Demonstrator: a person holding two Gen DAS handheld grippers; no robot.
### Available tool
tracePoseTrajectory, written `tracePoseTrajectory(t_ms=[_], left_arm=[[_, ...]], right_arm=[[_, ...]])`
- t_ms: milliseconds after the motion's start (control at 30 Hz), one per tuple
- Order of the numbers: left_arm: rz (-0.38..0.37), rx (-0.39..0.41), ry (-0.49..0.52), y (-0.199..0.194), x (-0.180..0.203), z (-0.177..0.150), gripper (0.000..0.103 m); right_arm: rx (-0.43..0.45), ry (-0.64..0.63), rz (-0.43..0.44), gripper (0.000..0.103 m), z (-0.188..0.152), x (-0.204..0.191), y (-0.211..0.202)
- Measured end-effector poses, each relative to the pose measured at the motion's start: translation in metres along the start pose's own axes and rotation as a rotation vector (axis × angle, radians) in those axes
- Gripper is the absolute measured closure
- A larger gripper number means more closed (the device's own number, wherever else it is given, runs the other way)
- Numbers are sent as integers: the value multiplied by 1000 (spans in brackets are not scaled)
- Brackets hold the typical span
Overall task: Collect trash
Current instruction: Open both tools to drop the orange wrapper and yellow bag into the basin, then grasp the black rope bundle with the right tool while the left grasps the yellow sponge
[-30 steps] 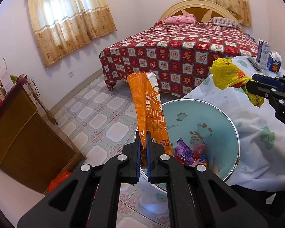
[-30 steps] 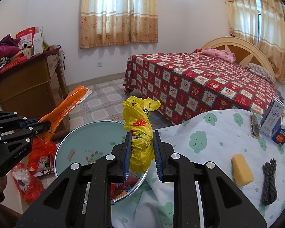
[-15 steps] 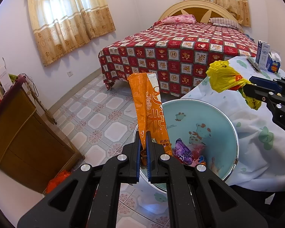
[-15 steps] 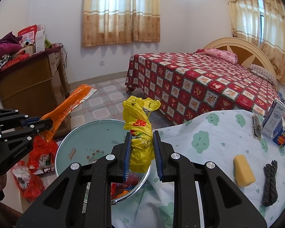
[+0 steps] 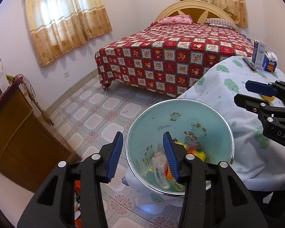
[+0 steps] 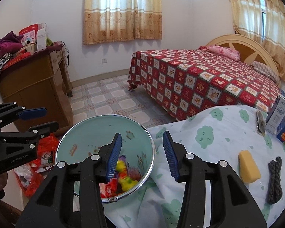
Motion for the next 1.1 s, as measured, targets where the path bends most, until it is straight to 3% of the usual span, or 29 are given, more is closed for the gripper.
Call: tracePoseTrajectory(t_ms=[267, 367, 533, 567, 633, 667, 767, 933, 1000, 1100], left_arm=[[-8, -26, 14, 10, 7, -7, 52], [-16, -39, 23, 15, 15, -9, 44], [-40, -50, 66, 25, 40, -6, 42], [-42, -47, 78, 27, 47, -3, 41], [-45, -41, 89, 31, 58, 3, 31], [-48, -35, 97, 33, 66, 7, 31], [-72, -29, 112, 39, 90, 21, 31], [-128, -9, 138, 39, 140, 45, 30], [-152, -1, 158, 37, 161, 51, 30], [-178, 6, 188, 35, 190, 56, 30]], right_arm=[[-15, 28, -58, 58, -15, 25, -9], [-24, 57, -103, 58, -26, 47, -18], [-45, 136, -231, 58, -45, 103, -38], [-50, 174, -290, 58, -50, 126, -44], [-66, 222, -383, 58, -56, 156, -51], [-73, 229, -401, 58, -58, 161, -51], [-147, 315, -494, 58, -72, 208, -48], [-257, 396, -471, 58, -91, 246, -31], [-300, 426, -420, 76, -100, 253, -26], [-287, 439, -399, 88, -111, 262, -34]])
Point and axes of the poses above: each gripper's, at about its wrist camera, not at the fingertips, and y roughly the way its jaws point, x to its right, z to its top, the point moved 2 cm from there along y, roughly the way its jaws point, and after that the axes turned 7 degrees about -z, right-handed, at the moved point
